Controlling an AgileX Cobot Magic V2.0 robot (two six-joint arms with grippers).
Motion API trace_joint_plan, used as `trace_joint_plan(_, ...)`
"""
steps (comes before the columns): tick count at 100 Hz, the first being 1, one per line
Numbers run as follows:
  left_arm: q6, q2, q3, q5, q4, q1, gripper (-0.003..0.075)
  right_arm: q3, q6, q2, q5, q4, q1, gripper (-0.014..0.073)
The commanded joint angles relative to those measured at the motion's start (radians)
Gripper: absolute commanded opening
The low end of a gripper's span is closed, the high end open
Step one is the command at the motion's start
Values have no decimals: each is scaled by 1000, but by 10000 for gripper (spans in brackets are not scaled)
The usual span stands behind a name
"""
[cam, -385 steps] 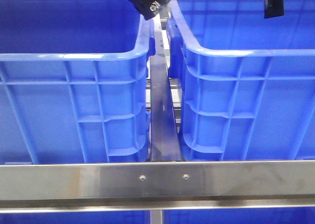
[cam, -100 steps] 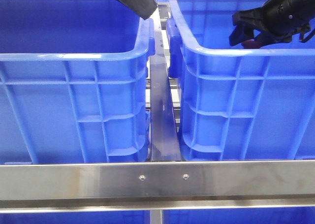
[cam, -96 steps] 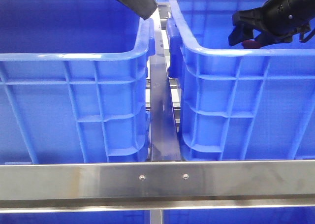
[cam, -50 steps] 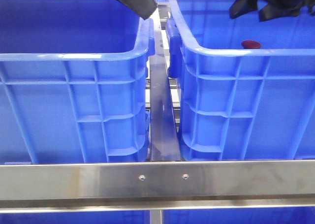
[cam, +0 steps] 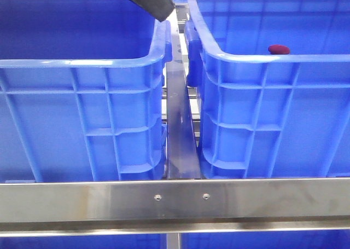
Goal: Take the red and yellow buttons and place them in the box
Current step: 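Raise the right gripper and move the left gripper back over the buttons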
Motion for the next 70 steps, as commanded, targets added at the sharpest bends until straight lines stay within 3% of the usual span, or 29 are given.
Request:
trace_joint_plan(1, 0, -39, -30, -12, -60, -6, 691, 29, -11, -108, 11, 17, -3, -74)
trace_joint_plan(36, 0, -39, -30, -9, -60, -6, 691, 261, -11, -397, 49, 17, -3, -69)
trace_joint_plan(70, -2, -39, -30, -8, -62, -6, 691, 474, -11, -691, -45, 18, -3, -69)
